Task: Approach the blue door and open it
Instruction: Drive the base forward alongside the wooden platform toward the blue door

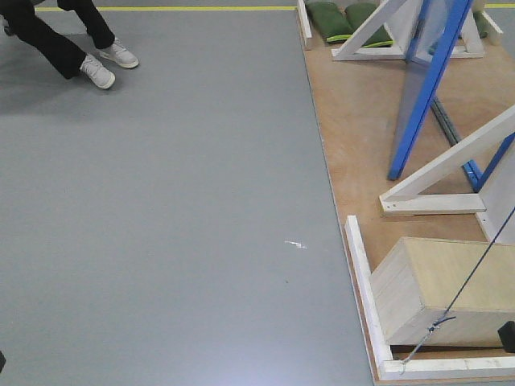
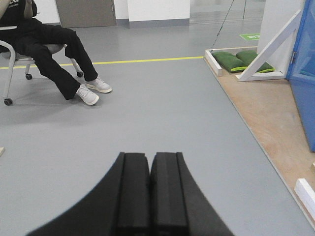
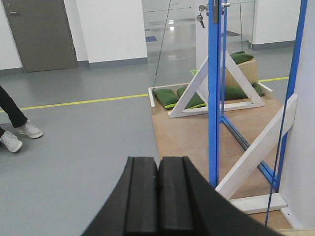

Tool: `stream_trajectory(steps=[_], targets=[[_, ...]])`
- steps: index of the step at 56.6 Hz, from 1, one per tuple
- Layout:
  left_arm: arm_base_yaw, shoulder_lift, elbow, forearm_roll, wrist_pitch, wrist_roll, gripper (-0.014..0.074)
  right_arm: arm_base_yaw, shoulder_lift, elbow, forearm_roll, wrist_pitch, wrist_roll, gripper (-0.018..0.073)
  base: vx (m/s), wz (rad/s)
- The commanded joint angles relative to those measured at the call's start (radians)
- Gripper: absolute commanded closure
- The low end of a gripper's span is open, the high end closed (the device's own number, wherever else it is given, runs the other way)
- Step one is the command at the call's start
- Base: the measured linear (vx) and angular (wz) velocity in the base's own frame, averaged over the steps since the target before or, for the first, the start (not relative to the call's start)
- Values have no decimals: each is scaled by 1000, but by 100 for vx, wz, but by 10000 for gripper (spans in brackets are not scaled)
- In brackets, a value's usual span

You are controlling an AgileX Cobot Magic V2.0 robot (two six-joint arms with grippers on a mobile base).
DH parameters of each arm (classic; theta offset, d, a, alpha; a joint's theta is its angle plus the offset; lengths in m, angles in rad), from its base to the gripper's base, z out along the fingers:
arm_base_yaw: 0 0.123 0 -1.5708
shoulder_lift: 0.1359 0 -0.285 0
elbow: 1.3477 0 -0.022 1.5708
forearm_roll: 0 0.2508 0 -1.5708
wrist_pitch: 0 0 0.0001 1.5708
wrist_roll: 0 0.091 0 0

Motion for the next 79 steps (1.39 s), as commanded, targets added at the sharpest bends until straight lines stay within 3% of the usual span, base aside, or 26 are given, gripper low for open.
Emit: stream_trajectory(steps=[1, 79], targets=[[-6, -11, -26, -3, -85, -7, 524, -4, 16, 1, -11, -88, -6, 547, 0, 0], [-6, -11, -26, -3, -85, -7, 524, -4, 16, 1, -11, -88, -6, 547, 7, 1]])
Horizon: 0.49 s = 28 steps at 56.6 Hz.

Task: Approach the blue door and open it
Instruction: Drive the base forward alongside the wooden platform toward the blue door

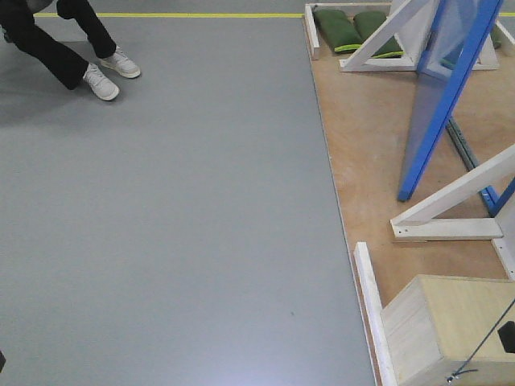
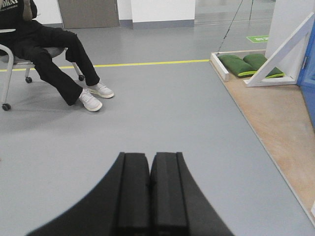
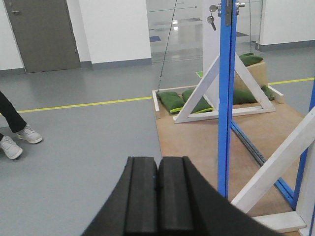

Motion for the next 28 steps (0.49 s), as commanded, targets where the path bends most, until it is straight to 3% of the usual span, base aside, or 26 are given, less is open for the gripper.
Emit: stream_trajectory(steps=[1, 28], targets=[[-6, -11, -26, -3, -85, -7, 524, -4, 16, 1, -11, -88, -6, 547, 27, -2], [-6, -11, -26, -3, -85, -7, 524, -4, 16, 1, -11, -88, -6, 547, 34, -9]])
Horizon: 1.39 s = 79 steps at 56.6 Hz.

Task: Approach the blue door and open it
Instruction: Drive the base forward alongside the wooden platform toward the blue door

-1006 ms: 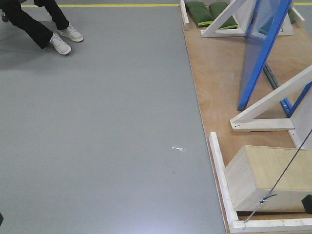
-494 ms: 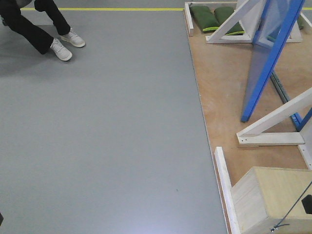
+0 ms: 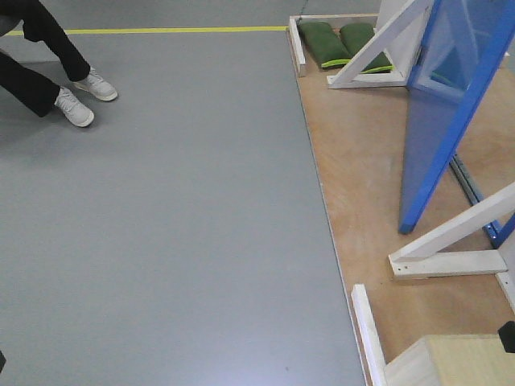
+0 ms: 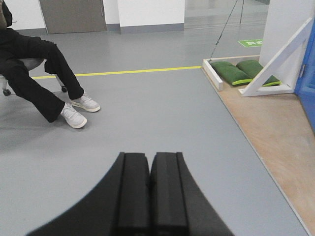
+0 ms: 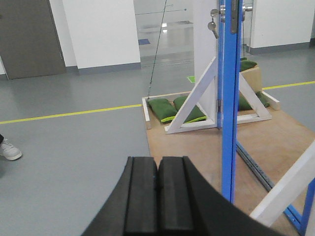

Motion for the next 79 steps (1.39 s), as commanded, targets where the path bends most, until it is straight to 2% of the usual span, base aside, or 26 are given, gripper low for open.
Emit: stream_trajectory(steps=[1, 79], targets=[[-6, -11, -26, -3, -85, -7, 524, -4, 16, 1, -11, -88, -6, 547, 39, 2], [-6, -11, -26, -3, -85, -7, 524, -4, 16, 1, -11, -88, -6, 547, 38, 6]])
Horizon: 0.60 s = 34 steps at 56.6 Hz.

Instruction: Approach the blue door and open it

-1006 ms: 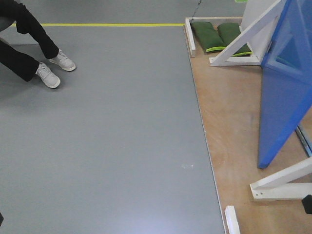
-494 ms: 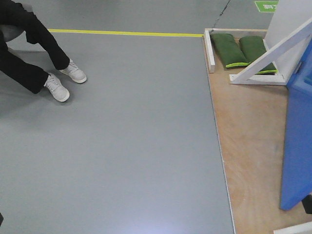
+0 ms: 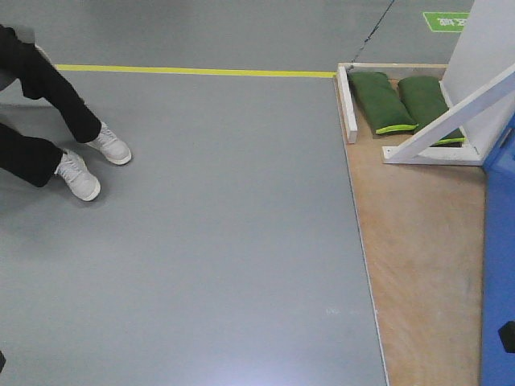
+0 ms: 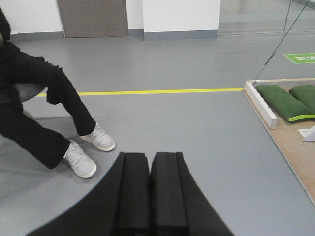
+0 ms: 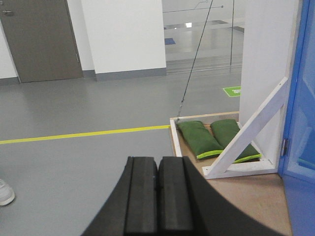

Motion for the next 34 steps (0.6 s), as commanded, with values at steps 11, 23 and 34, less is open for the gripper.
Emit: stream_trajectory(steps=[11, 23, 34], targets=[[-6, -11, -26, -3, -85, -7, 524, -4, 16, 1, -11, -88, -6, 547, 35, -12], [-6, -11, -26, -3, -85, -7, 524, -4, 16, 1, -11, -88, -6, 547, 33, -9], [-6, -11, -26, -3, -85, -7, 524, -4, 16, 1, -11, -88, -6, 547, 27, -7]])
